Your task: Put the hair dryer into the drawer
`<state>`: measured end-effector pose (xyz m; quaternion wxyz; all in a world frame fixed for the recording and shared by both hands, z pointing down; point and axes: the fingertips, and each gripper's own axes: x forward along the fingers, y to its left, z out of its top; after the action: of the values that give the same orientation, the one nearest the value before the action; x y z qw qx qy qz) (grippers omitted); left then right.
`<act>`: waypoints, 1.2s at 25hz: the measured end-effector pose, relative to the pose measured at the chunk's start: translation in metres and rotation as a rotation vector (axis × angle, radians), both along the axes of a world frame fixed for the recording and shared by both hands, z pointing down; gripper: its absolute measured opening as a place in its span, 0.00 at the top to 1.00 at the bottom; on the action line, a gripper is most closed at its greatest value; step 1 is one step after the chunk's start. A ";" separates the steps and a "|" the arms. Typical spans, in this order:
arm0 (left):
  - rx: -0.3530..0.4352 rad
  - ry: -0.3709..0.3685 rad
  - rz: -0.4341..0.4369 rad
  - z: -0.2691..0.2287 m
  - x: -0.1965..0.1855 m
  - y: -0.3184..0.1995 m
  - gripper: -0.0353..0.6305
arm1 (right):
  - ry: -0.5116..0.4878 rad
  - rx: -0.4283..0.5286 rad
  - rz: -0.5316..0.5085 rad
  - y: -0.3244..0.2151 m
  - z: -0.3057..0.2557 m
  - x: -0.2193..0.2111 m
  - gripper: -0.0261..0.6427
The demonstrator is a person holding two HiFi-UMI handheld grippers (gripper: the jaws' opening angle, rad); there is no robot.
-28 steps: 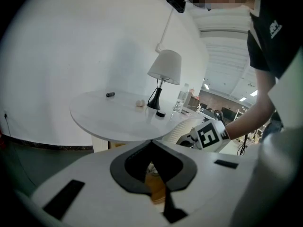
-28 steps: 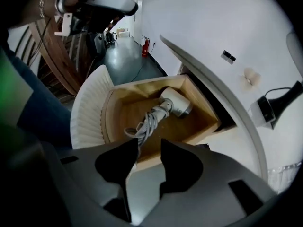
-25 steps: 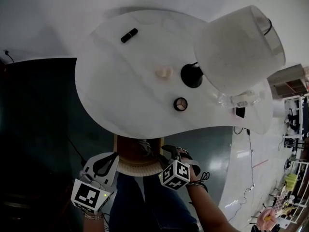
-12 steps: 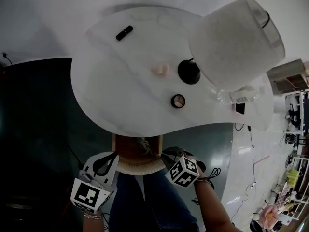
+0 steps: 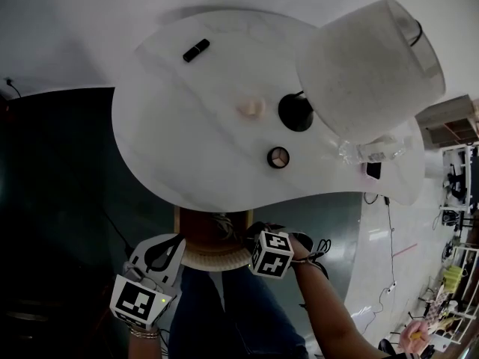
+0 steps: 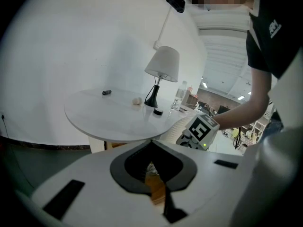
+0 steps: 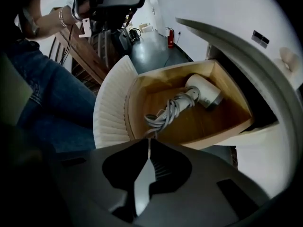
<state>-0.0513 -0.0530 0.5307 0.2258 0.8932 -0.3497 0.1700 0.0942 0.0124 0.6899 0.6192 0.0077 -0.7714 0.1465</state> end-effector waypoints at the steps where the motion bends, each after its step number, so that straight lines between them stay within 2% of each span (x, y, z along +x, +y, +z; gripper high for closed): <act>1: -0.003 0.002 -0.005 0.000 0.000 0.000 0.92 | -0.008 -0.002 -0.006 0.001 0.002 -0.004 0.92; 6: -0.009 0.005 -0.021 0.001 -0.003 0.000 0.92 | -0.018 0.056 -0.010 0.003 0.022 -0.025 0.93; 11: -0.009 0.009 -0.042 0.001 -0.008 -0.001 0.92 | -0.014 0.038 0.026 0.005 0.032 -0.033 0.93; 18: -0.005 -0.008 -0.035 0.005 -0.014 0.004 0.92 | -0.077 0.111 0.128 -0.007 0.002 -0.030 0.93; 22: 0.018 -0.014 -0.026 0.001 -0.014 0.004 0.92 | -0.112 0.143 0.151 -0.009 -0.016 -0.035 0.93; 26: 0.022 -0.028 -0.018 -0.006 -0.014 0.008 0.92 | -0.186 0.179 0.218 -0.016 -0.044 -0.042 0.93; 30: 0.060 -0.020 0.000 -0.025 -0.009 0.007 0.92 | -0.275 0.244 0.285 -0.028 -0.082 -0.050 0.93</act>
<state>-0.0606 -0.0457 0.5053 0.1953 0.8979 -0.3567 0.1683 0.0444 -0.0155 0.6075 0.4759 0.1713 -0.8516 0.1380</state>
